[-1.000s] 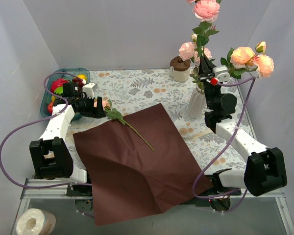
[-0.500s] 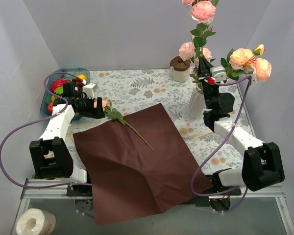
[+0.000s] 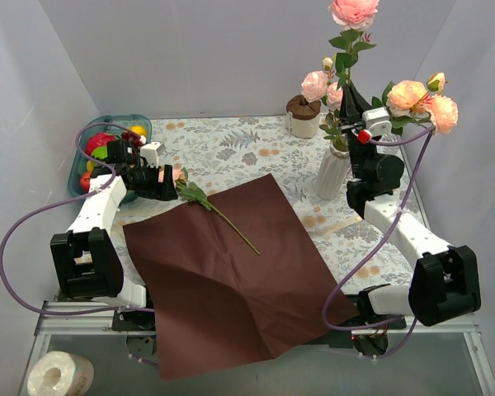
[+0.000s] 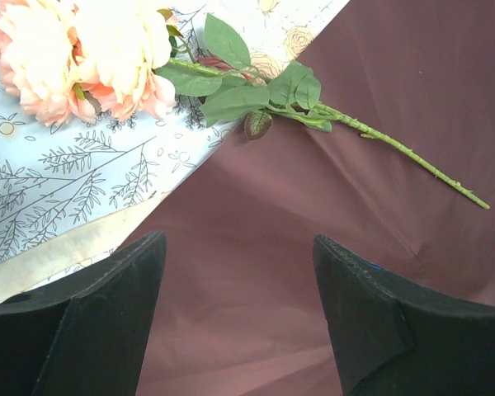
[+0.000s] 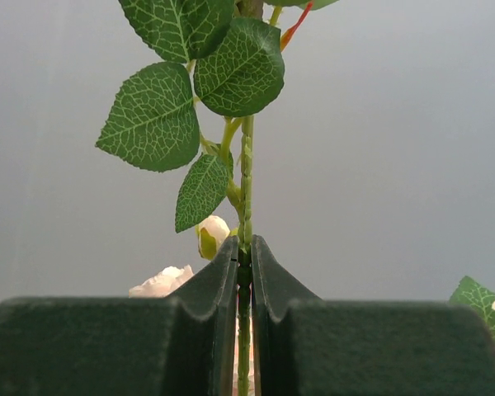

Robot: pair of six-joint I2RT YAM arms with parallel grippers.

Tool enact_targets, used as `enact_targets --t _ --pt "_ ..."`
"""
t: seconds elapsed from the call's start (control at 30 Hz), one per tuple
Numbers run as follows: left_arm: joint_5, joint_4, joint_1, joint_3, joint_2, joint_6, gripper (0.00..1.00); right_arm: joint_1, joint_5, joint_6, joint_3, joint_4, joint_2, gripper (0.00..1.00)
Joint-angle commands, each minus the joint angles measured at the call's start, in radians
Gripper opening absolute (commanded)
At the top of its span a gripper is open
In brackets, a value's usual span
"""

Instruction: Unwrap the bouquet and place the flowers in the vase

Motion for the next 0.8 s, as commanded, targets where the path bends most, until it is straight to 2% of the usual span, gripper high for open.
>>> enact_targets --t 0.0,0.43,0.77 --pt "0.019 0.015 0.004 -0.012 -0.003 -0.003 0.71 -0.022 -0.012 -0.021 0.058 0.082 0.021 0.01" --pt "0.012 0.004 0.006 -0.003 -0.023 0.012 0.71 -0.039 0.063 0.008 -0.013 0.142 0.073 0.01" --pt "0.028 0.007 0.006 -0.002 -0.033 0.012 0.71 -0.038 0.121 0.068 -0.105 0.108 0.018 0.01"
